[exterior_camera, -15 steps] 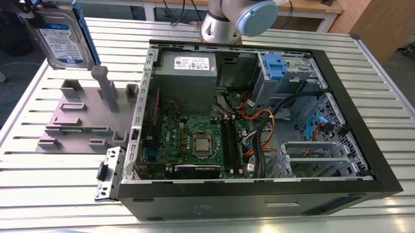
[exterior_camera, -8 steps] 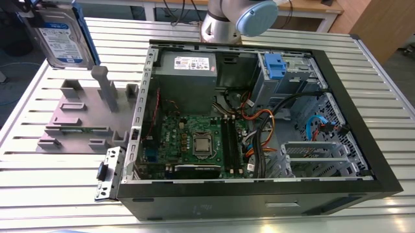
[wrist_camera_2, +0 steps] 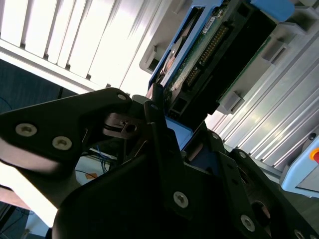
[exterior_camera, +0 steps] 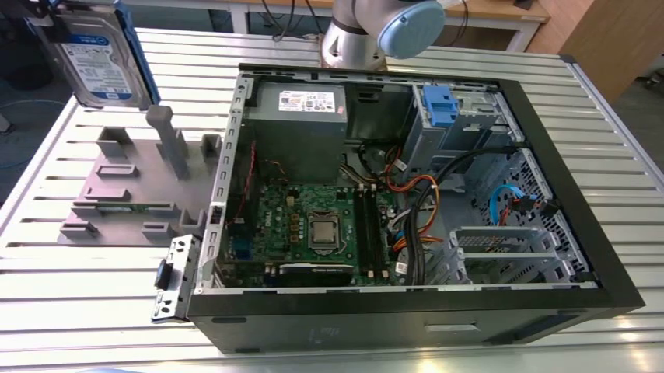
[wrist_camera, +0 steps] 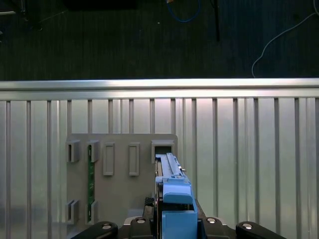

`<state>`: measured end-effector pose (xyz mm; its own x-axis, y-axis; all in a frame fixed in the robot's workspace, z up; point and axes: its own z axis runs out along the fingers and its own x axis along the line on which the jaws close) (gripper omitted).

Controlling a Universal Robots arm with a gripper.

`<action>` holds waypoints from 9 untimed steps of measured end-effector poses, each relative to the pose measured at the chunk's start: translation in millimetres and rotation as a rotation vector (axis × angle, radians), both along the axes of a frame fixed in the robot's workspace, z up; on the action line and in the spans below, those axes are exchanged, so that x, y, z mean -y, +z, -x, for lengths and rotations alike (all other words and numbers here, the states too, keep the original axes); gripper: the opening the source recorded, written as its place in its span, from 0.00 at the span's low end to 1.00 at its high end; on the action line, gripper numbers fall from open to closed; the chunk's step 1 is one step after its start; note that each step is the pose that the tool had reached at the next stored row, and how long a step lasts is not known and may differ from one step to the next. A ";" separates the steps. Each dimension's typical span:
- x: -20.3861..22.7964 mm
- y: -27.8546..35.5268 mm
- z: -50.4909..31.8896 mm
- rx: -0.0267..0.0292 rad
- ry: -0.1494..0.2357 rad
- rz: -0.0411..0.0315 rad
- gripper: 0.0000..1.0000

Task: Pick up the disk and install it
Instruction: 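Pick up the disk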

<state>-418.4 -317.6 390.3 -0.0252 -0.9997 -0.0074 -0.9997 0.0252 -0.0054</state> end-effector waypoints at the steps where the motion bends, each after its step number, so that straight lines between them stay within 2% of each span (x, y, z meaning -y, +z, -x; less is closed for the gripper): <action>1: 0.0 0.2 0.0 0.0000 0.000 0.0000 0.37; 9: 0.0 2.1 0.0 0.0000 0.000 0.0000 0.37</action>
<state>-418.4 -317.6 392.5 -0.0252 -0.9997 -0.0074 -0.9997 0.0252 -0.0055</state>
